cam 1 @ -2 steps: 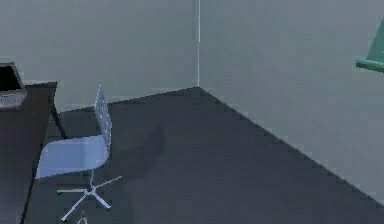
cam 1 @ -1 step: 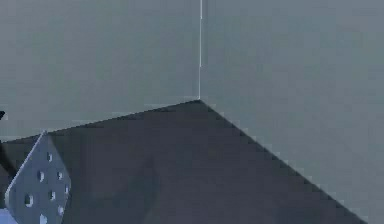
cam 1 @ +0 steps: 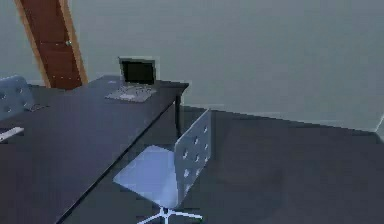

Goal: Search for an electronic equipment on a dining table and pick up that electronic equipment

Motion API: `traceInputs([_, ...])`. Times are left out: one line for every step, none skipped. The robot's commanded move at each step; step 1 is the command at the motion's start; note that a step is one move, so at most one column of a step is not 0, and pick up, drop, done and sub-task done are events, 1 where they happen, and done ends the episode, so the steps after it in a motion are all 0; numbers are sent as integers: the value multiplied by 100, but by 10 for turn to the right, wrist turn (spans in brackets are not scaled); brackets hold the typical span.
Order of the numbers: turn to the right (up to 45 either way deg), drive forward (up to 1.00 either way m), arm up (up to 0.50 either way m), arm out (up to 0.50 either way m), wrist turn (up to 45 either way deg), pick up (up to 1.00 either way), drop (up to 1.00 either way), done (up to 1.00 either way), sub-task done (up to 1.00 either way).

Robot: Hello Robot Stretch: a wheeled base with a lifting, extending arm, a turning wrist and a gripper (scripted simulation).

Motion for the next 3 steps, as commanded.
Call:
traceInputs([-450,0,0,0,0,0,0,0,0])
traceInputs([-450,0,0,0,0,0,0,0,0])
traceInputs([-420,0,0,0,0,0,0,0,0])
